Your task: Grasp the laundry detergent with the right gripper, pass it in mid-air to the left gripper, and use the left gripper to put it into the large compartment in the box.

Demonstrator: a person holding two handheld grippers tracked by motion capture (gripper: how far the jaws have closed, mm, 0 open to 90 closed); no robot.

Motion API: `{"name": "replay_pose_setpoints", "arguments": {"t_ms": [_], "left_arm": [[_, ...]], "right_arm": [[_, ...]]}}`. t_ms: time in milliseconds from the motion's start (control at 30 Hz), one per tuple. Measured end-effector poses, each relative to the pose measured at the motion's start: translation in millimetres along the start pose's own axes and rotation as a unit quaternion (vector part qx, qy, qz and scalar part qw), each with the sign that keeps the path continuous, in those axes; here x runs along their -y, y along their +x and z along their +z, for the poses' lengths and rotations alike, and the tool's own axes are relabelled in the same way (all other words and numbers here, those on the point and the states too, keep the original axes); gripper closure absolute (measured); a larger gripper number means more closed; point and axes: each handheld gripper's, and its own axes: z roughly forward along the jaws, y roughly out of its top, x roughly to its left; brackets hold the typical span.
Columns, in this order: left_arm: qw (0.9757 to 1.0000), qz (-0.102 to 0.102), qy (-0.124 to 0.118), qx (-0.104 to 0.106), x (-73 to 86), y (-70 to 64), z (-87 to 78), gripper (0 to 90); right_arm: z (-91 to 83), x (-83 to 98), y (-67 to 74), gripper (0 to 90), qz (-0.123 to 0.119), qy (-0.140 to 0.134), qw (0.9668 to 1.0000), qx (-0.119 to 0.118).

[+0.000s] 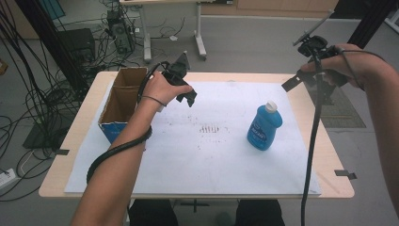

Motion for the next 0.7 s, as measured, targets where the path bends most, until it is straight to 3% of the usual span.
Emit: {"name": "replay_pose_setpoints", "arguments": {"t_ms": [700], "left_arm": [[0.9997,0.009,-0.018,0.016,32.2,-11.4,6.8,9.1]], "right_arm": [[7.3,39.3,15.2,8.0,-0.005,-0.002,1.0,0.005]]}}
